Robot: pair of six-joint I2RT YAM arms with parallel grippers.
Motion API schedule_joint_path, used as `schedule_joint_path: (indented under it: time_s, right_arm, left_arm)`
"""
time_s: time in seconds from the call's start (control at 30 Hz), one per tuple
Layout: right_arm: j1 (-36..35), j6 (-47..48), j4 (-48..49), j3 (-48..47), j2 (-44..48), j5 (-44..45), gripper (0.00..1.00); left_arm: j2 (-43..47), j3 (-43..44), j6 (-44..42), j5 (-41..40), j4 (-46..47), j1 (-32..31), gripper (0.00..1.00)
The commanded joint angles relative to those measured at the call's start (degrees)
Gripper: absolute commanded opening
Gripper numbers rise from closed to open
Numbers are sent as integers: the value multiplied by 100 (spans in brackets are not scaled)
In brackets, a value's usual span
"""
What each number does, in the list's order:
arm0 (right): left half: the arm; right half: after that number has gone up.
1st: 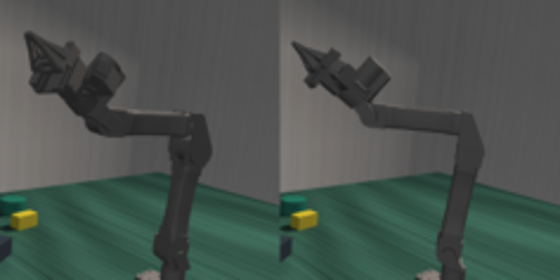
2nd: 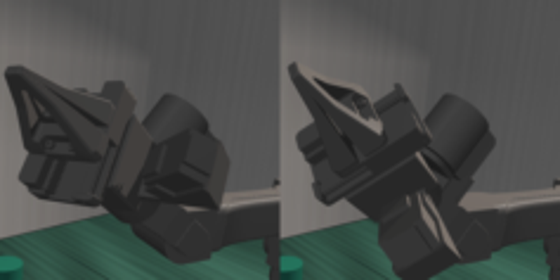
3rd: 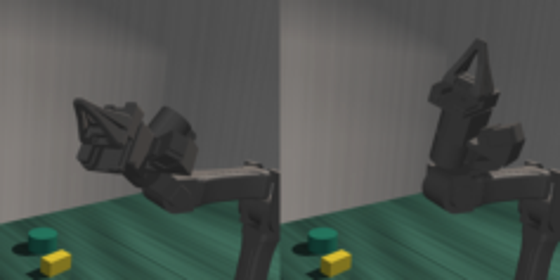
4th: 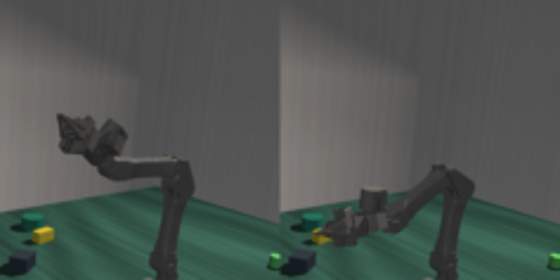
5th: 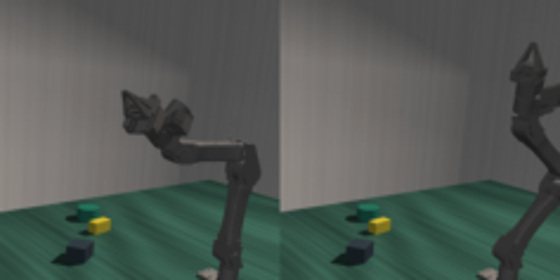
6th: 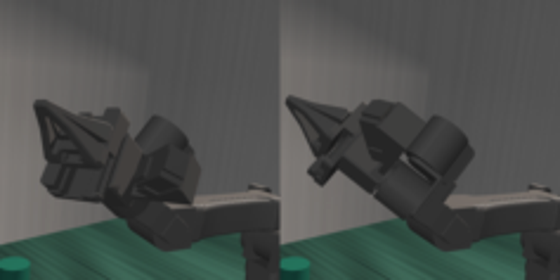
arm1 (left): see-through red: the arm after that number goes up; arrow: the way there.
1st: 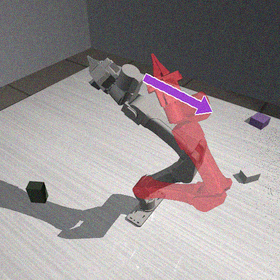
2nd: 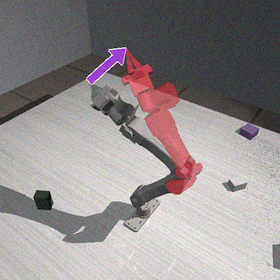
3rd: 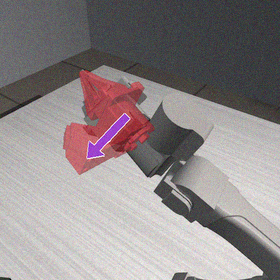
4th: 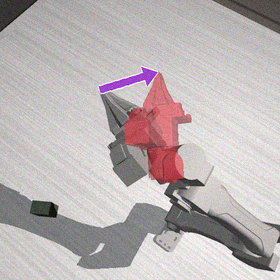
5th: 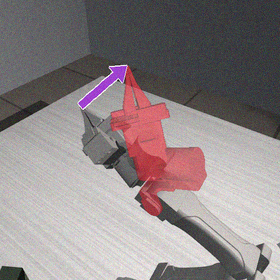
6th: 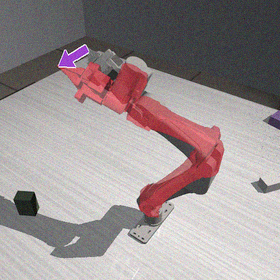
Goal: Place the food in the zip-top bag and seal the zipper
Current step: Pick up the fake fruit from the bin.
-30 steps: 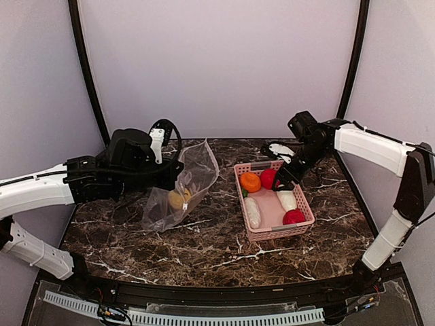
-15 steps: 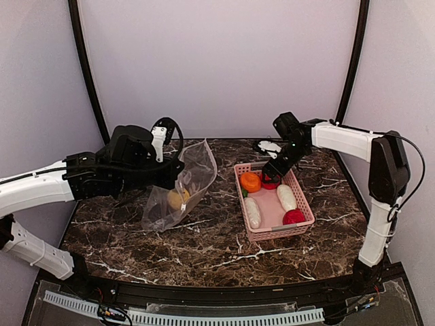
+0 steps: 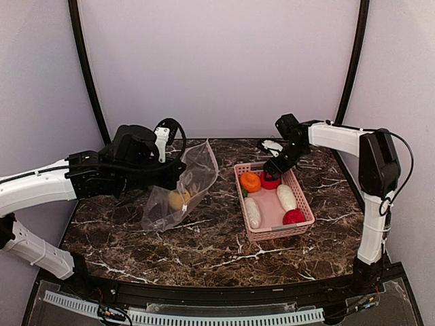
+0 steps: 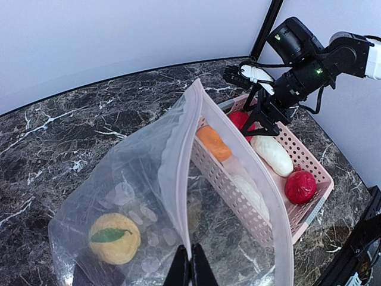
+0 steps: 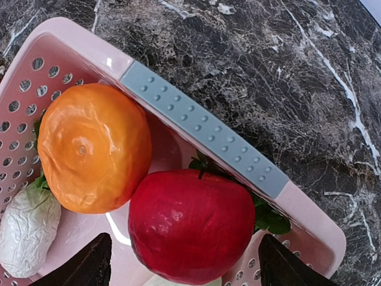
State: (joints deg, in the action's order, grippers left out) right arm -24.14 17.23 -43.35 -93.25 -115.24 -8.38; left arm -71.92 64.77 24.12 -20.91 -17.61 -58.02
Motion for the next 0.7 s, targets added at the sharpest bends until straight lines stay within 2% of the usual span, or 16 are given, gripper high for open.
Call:
schedule_joint_path:
  time_s: [0.0, 0.67]
  right_arm:
    - [6, -112, 30, -224, -227, -224, 83]
    - [15, -136, -197, -384, -641, -249, 84]
  left_arm:
    - [-23, 158, -83, 3, -137, -12, 1]
    - [39, 85, -35, 49, -182, -16, 1]
